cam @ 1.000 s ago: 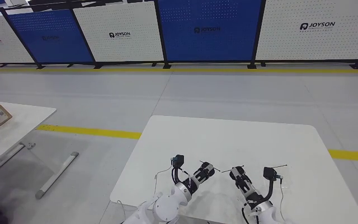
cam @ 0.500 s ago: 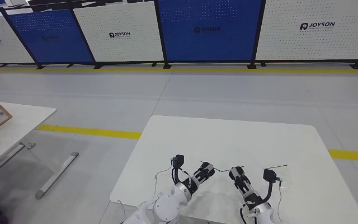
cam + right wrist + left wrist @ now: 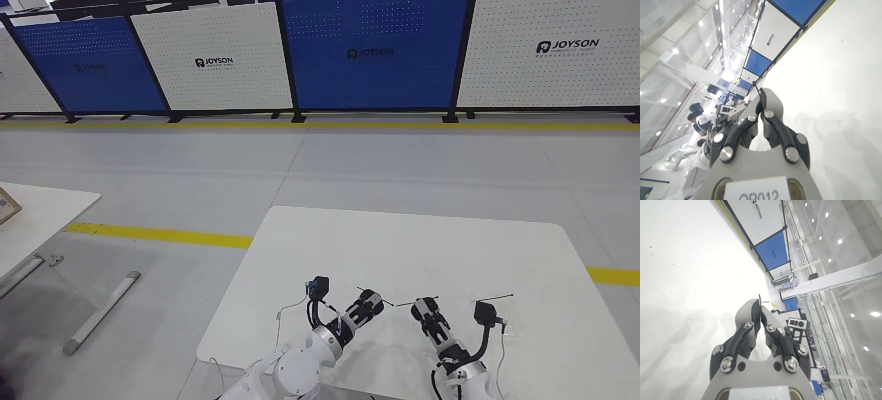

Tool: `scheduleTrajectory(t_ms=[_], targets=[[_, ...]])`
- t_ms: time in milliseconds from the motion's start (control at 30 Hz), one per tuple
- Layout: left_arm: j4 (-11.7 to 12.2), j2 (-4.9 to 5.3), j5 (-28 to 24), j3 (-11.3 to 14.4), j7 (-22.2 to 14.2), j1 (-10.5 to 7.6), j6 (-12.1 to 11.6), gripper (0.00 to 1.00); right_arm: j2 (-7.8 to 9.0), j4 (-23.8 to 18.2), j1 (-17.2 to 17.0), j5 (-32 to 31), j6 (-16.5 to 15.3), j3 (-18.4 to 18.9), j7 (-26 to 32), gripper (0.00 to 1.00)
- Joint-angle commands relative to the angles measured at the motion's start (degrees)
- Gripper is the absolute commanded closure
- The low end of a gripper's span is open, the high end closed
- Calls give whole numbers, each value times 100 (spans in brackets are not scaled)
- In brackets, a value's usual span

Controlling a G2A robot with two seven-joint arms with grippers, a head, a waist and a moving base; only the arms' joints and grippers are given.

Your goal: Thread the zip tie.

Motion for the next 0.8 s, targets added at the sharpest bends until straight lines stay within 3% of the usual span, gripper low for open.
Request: scheduleTrajectory(t_ms=[0, 267, 767], targets=[[0, 0, 0, 0, 0, 0, 0, 100, -16, -13, -24, 11, -12, 38, 30, 100], [0, 0, 0, 0, 0, 0, 0, 100, -62, -35, -113, -10, -91, 166, 196, 100], [0, 0, 0, 0, 0, 0, 0, 100, -231, 37, -38, -147, 106, 186, 268, 100]])
